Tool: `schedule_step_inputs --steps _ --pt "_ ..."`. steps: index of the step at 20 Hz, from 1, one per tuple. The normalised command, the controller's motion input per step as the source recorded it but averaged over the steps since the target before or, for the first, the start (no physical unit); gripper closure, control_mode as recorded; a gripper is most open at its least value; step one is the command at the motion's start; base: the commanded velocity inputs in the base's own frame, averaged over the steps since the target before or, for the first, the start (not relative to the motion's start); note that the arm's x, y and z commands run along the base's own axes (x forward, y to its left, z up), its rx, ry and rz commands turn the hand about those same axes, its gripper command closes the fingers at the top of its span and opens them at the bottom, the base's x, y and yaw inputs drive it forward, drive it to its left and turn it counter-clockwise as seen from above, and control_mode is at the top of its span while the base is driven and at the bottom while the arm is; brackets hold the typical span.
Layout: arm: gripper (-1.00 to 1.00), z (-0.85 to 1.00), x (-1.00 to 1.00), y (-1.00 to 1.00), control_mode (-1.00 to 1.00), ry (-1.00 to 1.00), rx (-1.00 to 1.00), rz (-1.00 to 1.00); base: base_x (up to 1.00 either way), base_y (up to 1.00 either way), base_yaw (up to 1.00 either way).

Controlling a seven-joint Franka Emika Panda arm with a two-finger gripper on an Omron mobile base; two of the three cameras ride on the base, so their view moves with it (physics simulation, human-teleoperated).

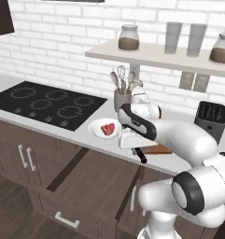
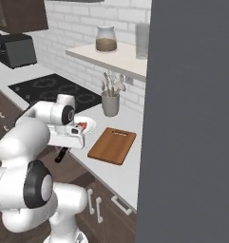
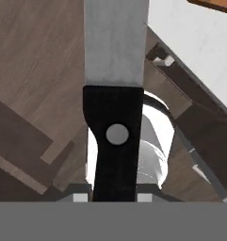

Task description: Pick up the knife from the drawer and place it on the cutting board. Then place the meat from the plate to the cutting board.

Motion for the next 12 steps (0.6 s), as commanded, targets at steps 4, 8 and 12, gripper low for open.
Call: schedule_step_inputs --steps 4,8,12 --pt "1.0 -0.26 0.99 -1.0 -1.0 0.08 0.0 0.0 0.0 0.0 0.0" --pt "1.0 -0.24 0.87 -1.0 -1.0 0.04 0.0 0.0 0.0 0.0 0.0" --pt "1.0 -0.47 0.44 -0.82 -1.0 0.0 0.01 -0.02 0.0 0.0 0.0"
